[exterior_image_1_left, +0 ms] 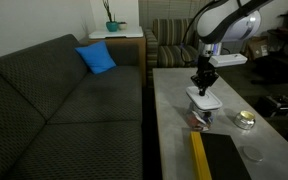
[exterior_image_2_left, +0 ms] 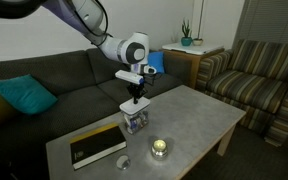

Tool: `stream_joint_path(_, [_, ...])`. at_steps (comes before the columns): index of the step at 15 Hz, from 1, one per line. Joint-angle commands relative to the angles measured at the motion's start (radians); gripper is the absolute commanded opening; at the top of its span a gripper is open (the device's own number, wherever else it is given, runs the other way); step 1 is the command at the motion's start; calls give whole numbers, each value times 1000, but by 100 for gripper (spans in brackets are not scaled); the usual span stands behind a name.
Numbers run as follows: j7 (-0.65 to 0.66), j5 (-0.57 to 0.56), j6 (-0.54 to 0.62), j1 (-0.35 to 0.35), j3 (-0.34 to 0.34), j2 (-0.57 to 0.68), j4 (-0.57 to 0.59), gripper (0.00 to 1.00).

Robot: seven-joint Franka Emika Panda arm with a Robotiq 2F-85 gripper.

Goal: Remove the lid from the glass object and put it on the table

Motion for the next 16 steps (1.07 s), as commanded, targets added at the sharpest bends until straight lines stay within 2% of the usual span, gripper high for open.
stream_joint_path(1, [-36, -9, -48, 3, 2, -22, -9, 0])
stream_joint_path(8, [-40, -22, -59, 10, -2, -44, -12, 0])
stream_joint_path(9, [-41, -21, -59, 10, -2, -43, -12, 11])
stream_joint_path(10, [-41, -20, -60, 9, -1, -44, -12, 28])
stream_joint_path(11, [-40, -21, -59, 10, -2, -44, -13, 32])
stream_joint_path(16, [-20, -25, -58, 15, -12, -49, -16, 69])
